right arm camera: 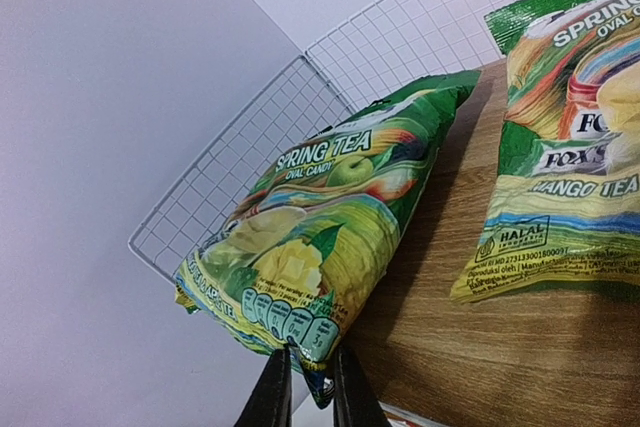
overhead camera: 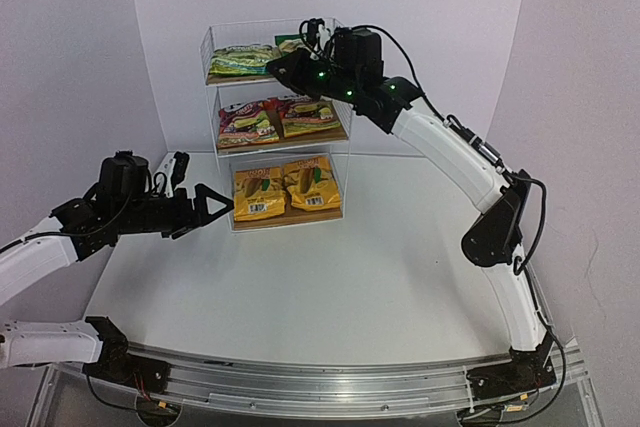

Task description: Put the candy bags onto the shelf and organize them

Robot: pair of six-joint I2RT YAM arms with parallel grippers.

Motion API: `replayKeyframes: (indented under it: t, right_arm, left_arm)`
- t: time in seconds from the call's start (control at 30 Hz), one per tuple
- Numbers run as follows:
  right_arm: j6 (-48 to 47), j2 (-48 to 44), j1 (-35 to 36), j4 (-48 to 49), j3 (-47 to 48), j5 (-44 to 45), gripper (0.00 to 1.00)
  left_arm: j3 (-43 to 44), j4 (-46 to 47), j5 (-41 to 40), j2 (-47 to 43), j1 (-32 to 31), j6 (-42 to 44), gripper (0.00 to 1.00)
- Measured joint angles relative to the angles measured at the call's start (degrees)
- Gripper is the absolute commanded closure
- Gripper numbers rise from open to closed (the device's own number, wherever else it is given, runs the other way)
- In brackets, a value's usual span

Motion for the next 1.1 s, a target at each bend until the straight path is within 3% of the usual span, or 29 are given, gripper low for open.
replayKeyframes:
  t: [0.27,0.3,0.43,0.47,0.8,1.0,1.1]
  right_arm:
    - [-0.22,-0.28,0.06,1.62,-1.13,0.02,0.69]
    - [-0.35,-0.69,0.15,2.4,-2.11,0.18,0.63]
    - [-1.55,-5.41,1.19,3.68,-8.62,2.64,0.2]
    - [-1.91,-6.68,1.57,3.57,-10.06,3.46,0.16]
    - [-4.68,-20.73,3.53,2.93,-28.03,6.14,0.08]
    - [-6.02,-38.25,3.72,2.24,-54.29,6.35,0.02]
    - [-6.5,-46.7,3.16,1.7,-67.25,10.62,0.02]
  left_arm:
    - [-0.28,-0.06,-0.2,-1.12,0.0,-0.46,0.0]
    - [-0.34,-0.13,-0.26,-1.39,0.0,-0.48,0.0]
    - [-0.35,-0.7,-0.72,-2.43,0.0,-0.76,0.0]
    - [-0.35,-0.97,-0.86,-2.68,0.0,-0.93,0.0]
    - [-0.35,-2.99,-2.46,-4.14,0.0,-1.52,0.0]
    - [-0.35,-3.11,-4.86,-3.5,0.0,-2.01,0.0]
    - [-0.25,-3.35,-6.5,-1.05,0.41,-2.61,0.0]
